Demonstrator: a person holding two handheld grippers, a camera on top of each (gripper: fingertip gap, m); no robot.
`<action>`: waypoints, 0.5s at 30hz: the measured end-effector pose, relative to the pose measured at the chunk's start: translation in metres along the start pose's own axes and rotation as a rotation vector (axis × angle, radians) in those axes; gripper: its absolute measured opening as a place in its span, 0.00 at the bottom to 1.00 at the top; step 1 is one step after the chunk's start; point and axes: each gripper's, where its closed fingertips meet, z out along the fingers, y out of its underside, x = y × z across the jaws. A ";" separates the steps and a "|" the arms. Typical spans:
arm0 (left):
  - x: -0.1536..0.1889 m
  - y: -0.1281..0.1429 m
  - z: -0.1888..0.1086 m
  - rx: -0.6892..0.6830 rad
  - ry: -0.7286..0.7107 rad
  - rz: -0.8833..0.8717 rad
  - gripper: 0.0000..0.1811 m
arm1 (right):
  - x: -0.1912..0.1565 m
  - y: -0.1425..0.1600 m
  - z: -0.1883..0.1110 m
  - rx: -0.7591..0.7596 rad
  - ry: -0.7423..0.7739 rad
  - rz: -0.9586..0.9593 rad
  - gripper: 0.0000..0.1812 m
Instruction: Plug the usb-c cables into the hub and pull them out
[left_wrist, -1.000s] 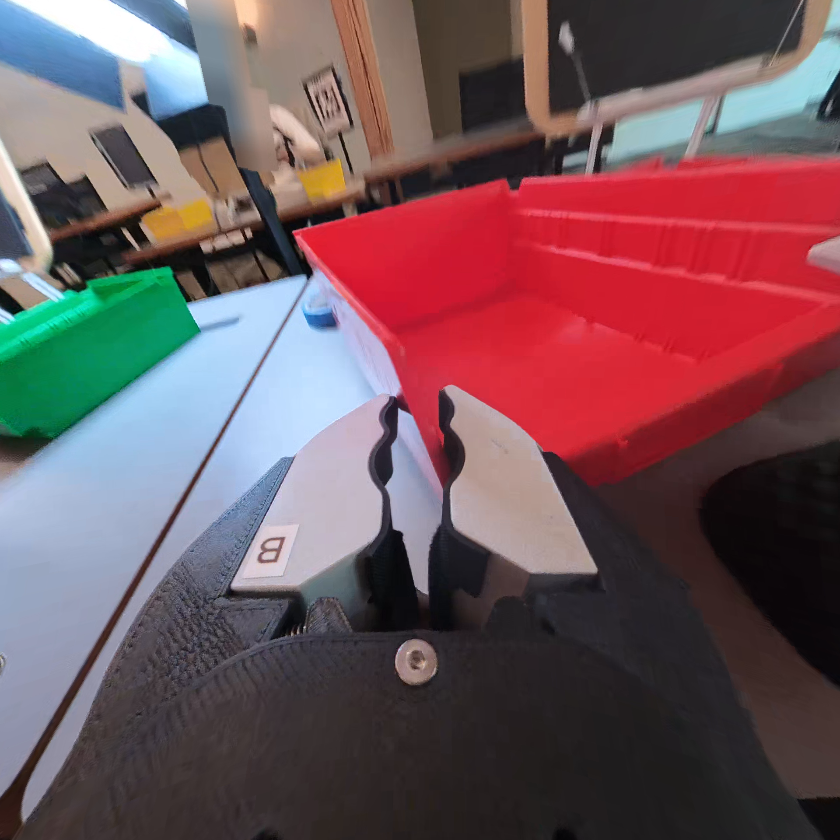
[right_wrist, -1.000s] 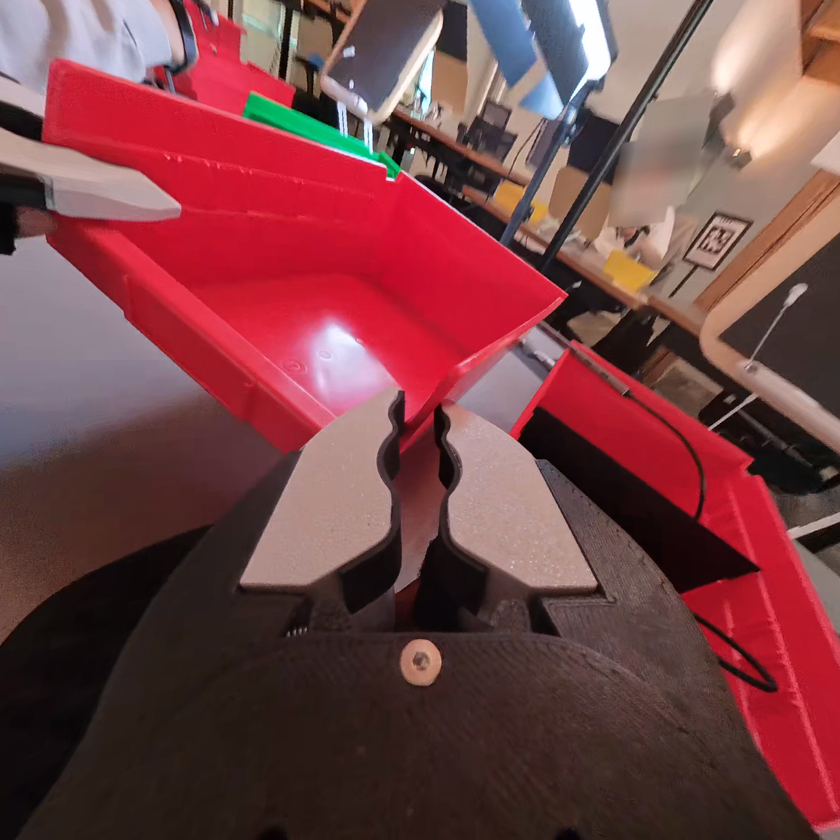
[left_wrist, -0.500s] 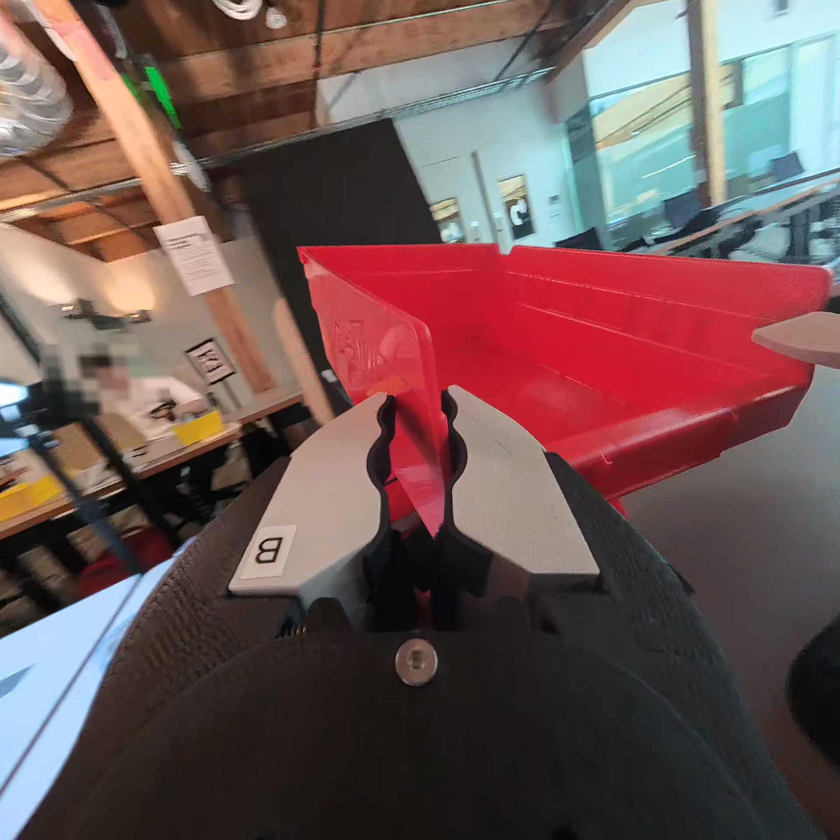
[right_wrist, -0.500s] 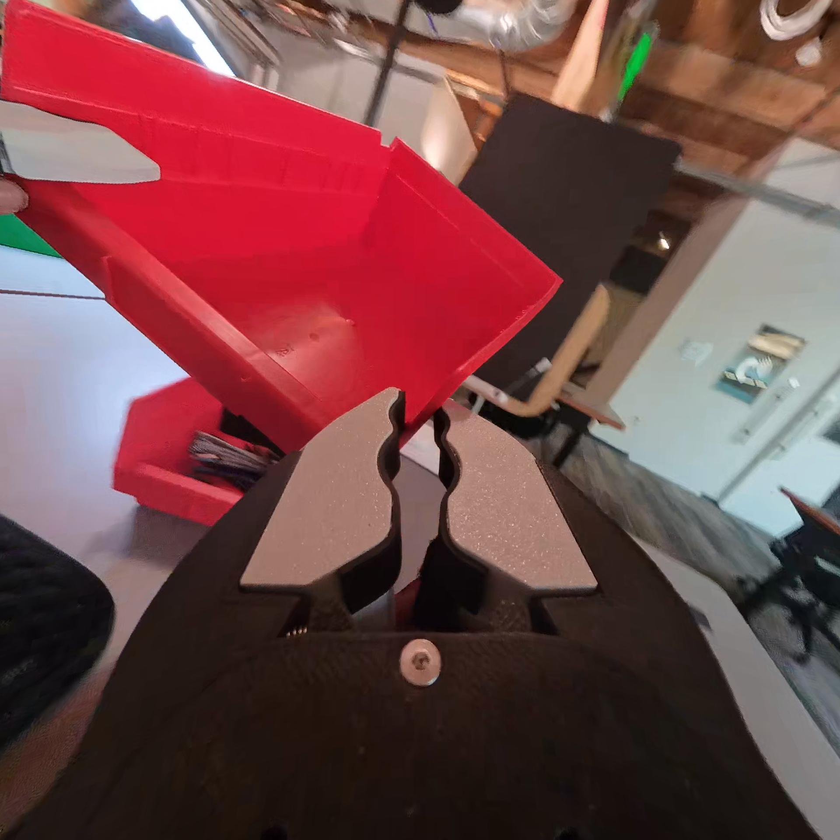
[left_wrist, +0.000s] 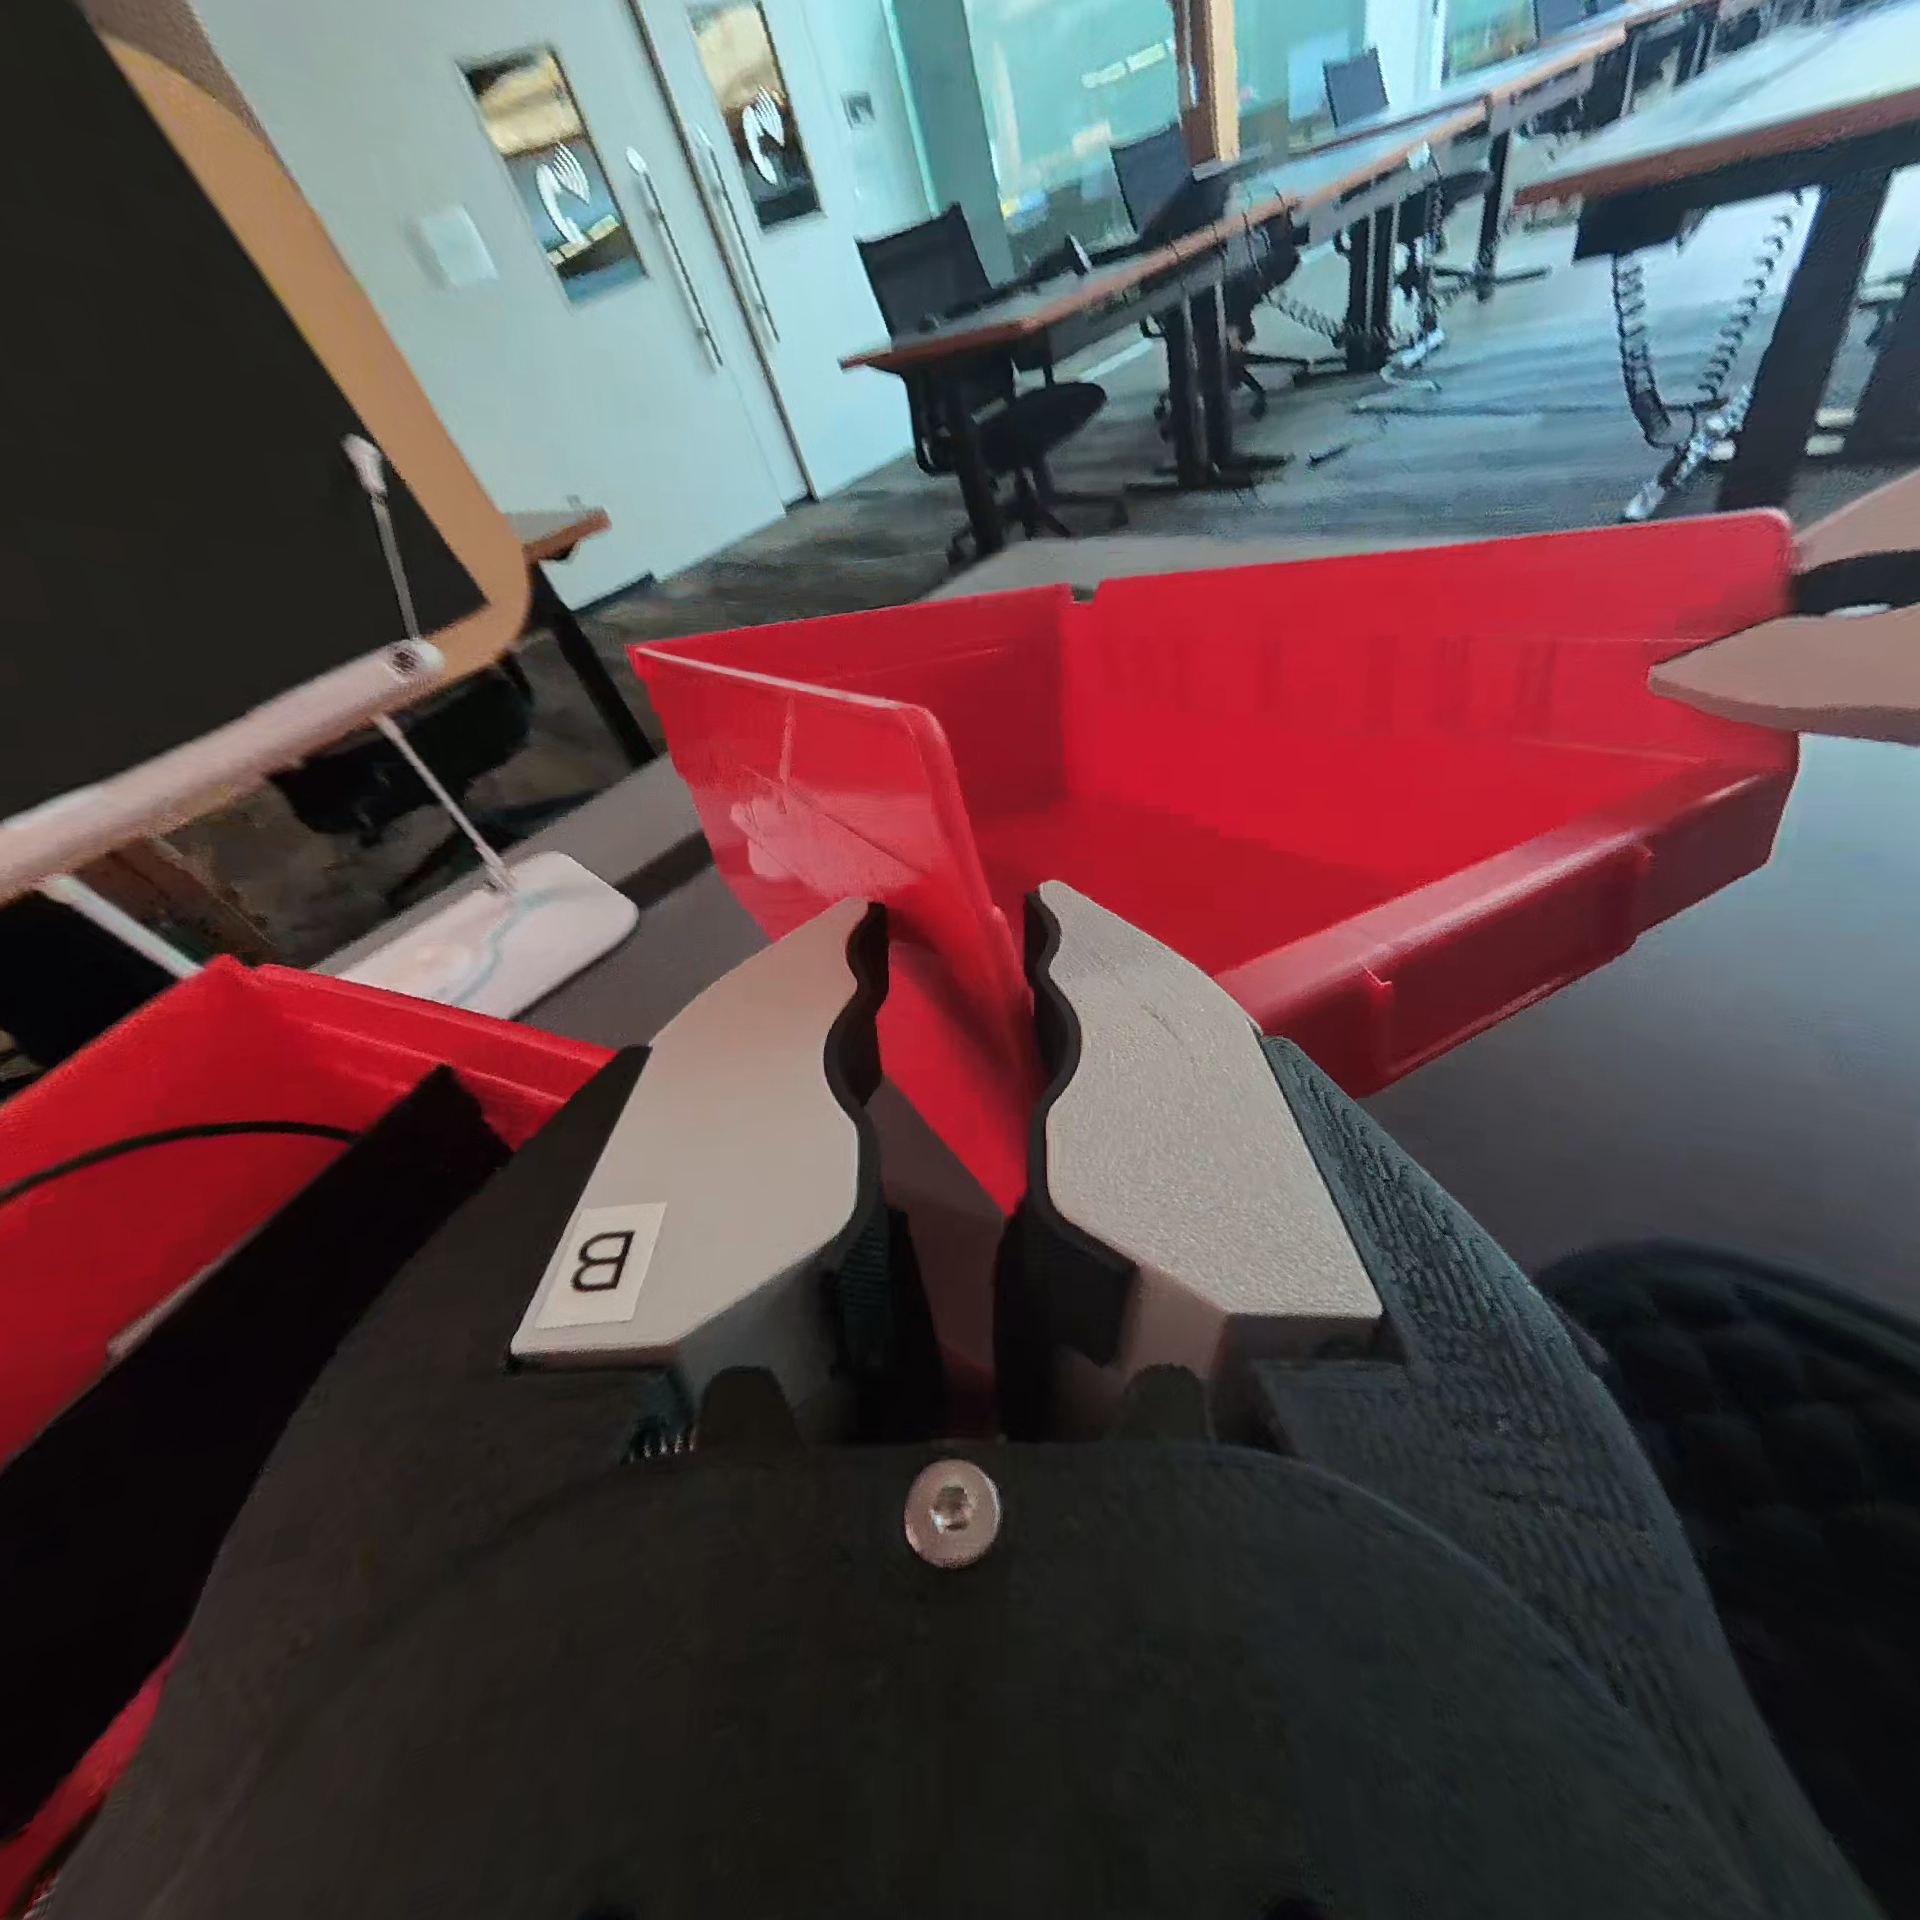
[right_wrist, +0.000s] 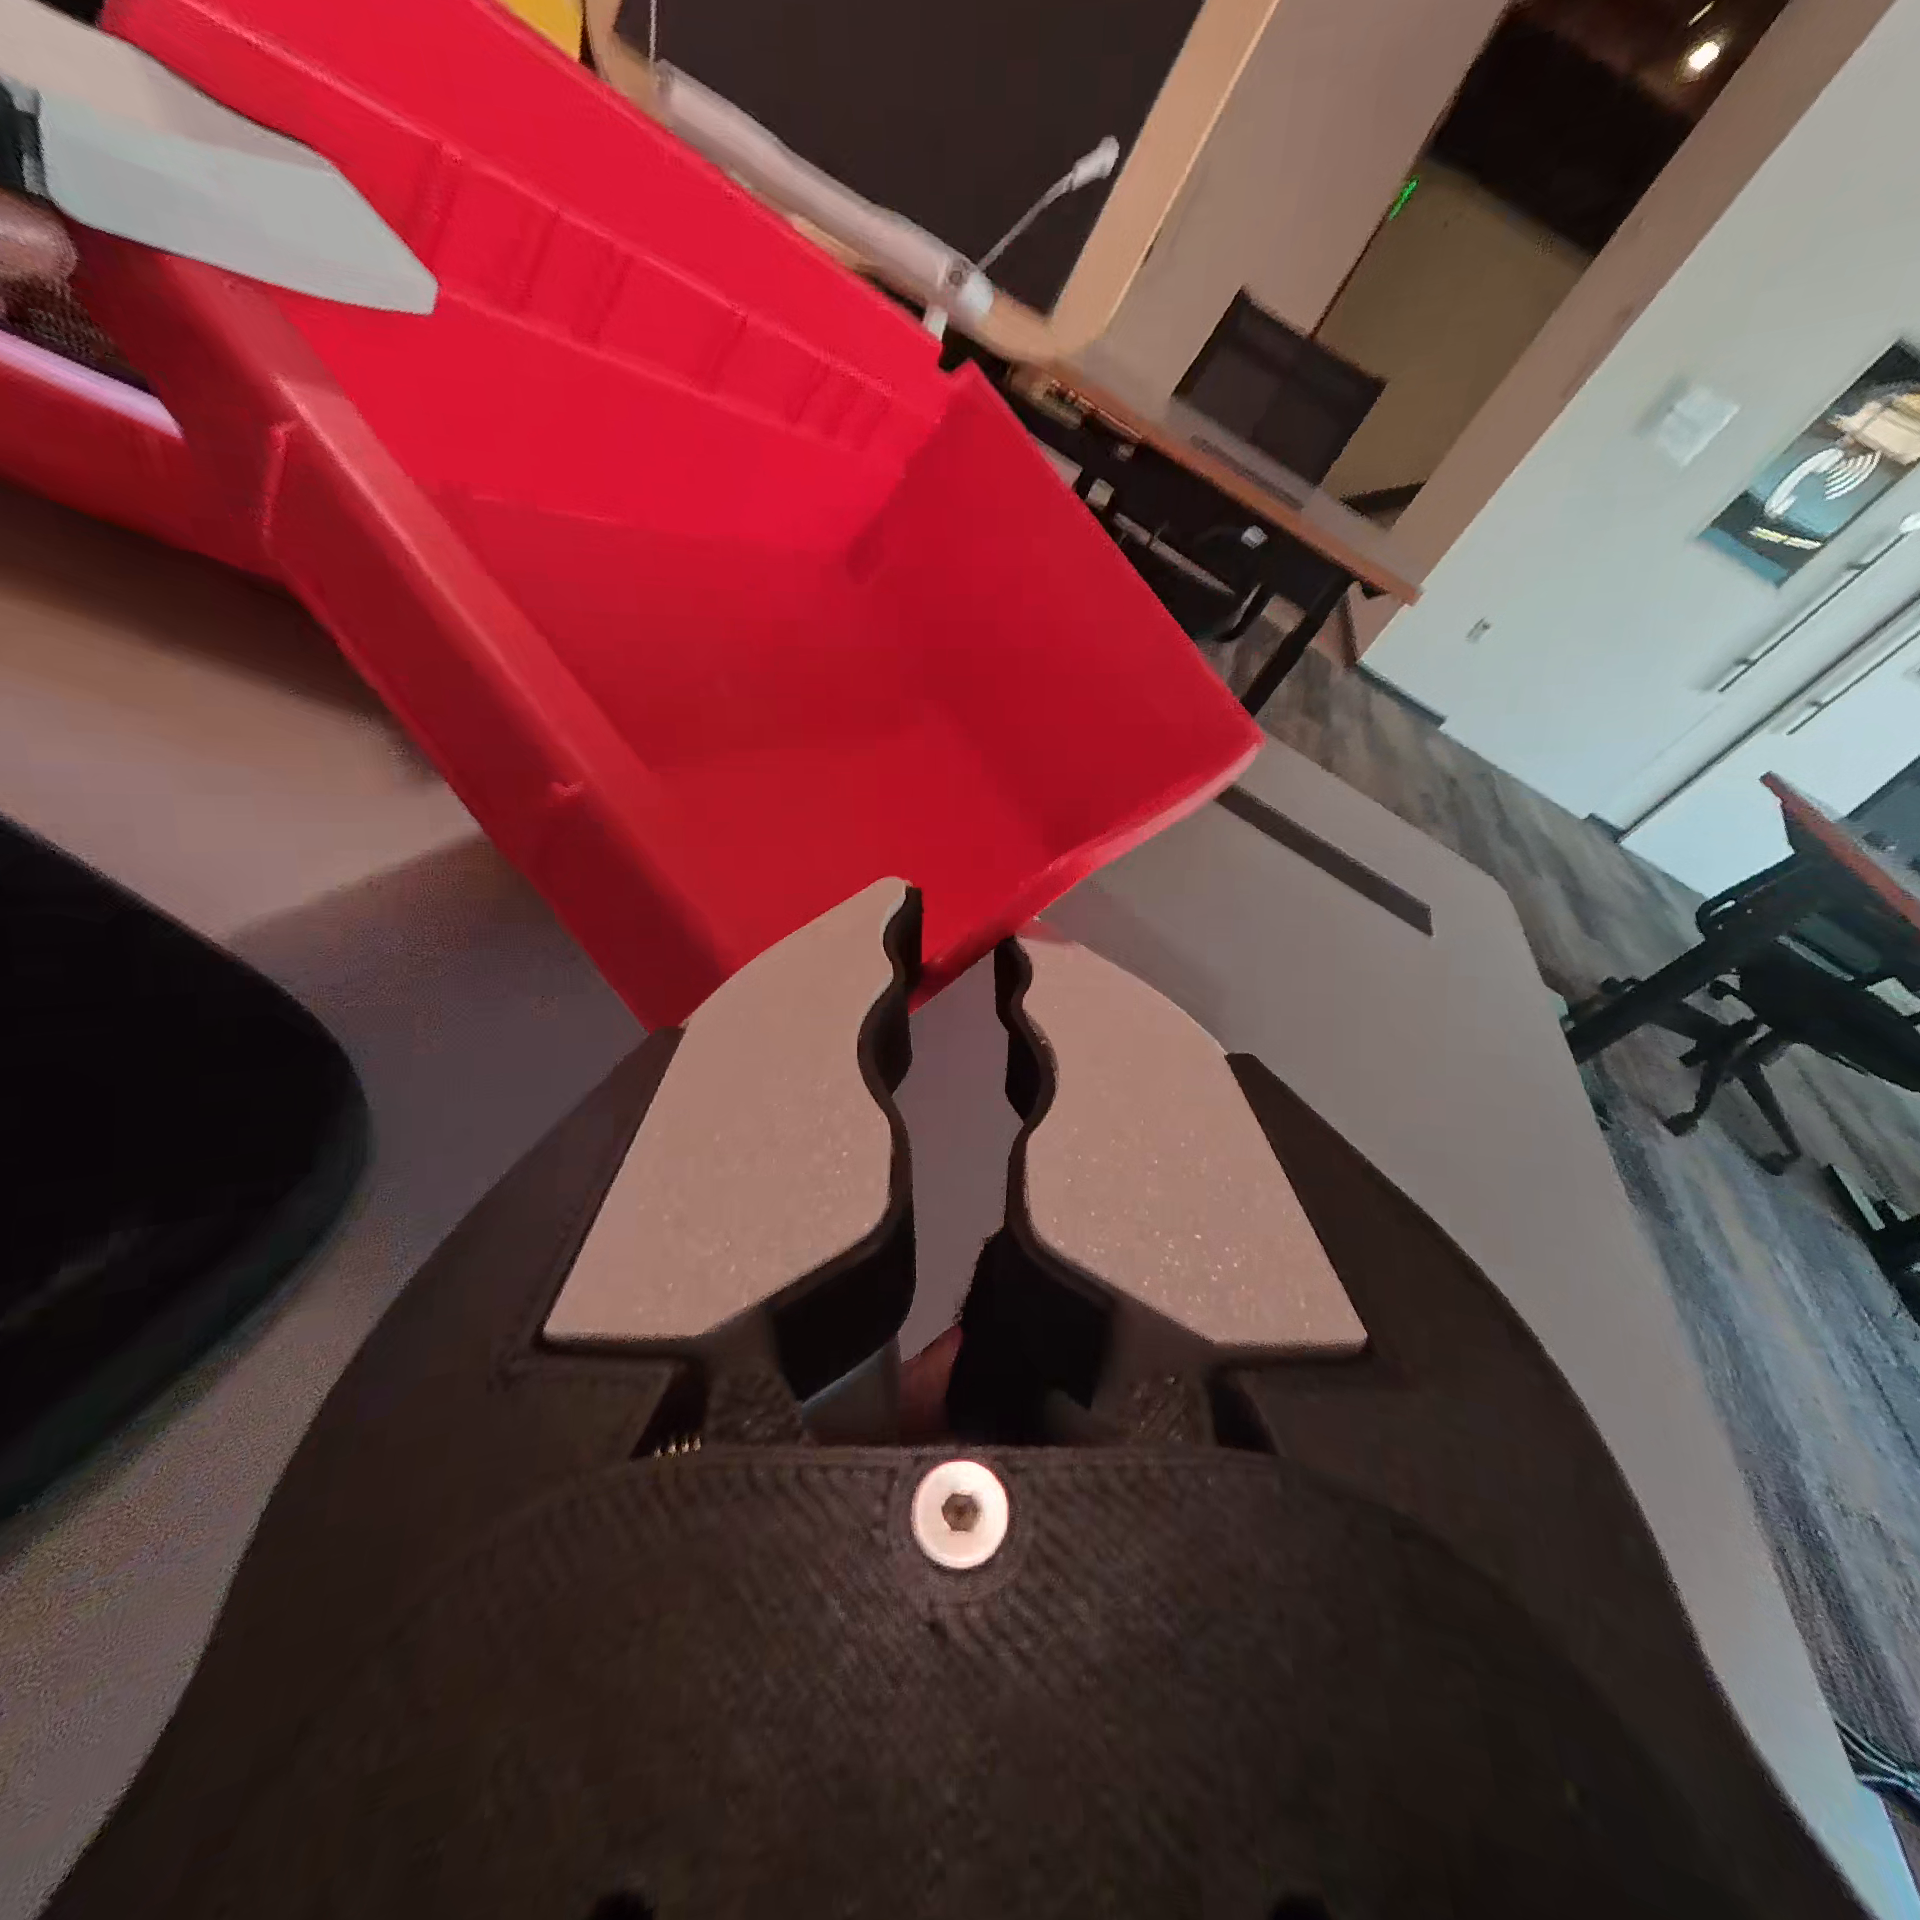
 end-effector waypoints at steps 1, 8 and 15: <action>0.007 0.009 0.005 -0.032 0.022 0.002 0.14 | 0.003 0.008 -0.001 -0.009 0.002 -0.005 0.07; 0.060 0.059 -0.001 -0.226 0.368 -0.054 0.33 | 0.021 0.056 -0.012 -0.181 0.012 -0.038 0.09; -0.007 0.078 -0.053 -0.323 0.268 0.023 0.40 | 0.059 -0.018 -0.049 0.119 0.267 -0.057 0.19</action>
